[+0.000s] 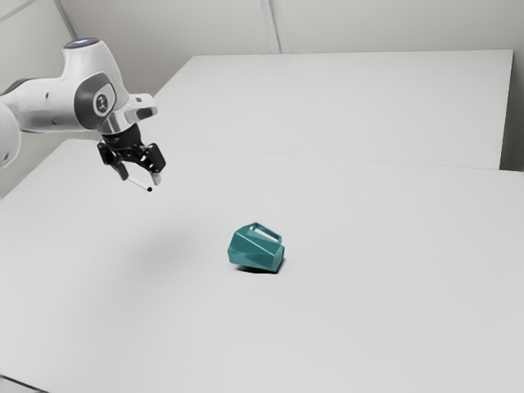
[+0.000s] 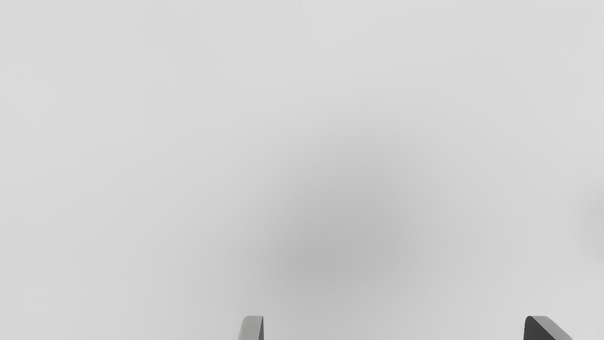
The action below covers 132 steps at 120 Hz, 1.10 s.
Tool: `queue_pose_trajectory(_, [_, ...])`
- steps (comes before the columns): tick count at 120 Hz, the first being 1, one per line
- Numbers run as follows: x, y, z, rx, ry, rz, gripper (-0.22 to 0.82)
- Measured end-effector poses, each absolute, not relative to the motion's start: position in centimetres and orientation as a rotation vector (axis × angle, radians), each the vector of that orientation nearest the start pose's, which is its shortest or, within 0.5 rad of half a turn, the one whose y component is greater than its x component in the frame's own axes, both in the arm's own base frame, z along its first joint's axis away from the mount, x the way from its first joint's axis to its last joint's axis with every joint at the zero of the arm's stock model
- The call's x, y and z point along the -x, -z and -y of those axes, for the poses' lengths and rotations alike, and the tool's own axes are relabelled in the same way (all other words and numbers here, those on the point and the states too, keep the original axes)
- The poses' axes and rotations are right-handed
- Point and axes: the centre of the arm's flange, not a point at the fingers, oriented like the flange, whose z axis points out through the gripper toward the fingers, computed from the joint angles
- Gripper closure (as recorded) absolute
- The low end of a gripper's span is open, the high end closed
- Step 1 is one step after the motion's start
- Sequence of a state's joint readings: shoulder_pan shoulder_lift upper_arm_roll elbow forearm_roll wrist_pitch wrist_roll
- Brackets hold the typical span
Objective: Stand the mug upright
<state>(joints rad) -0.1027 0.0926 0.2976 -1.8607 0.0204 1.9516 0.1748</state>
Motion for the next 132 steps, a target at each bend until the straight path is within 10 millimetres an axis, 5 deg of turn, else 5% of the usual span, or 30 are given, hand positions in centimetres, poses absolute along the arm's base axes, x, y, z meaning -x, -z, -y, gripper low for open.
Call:
queue_pose_trajectory(37, [-57.3, -44.6, -11.8, 3.328, 0.012, 0.205, 0.0])
queue_pose_trajectory(99, [-58.7, -33.9, -5.0, 3.742, -0.105, 0.306, 0.0])
queue_pose_trajectory(132, [-57.8, -31.0, -3.2, 3.83, -0.152, 0.288, 0.0])
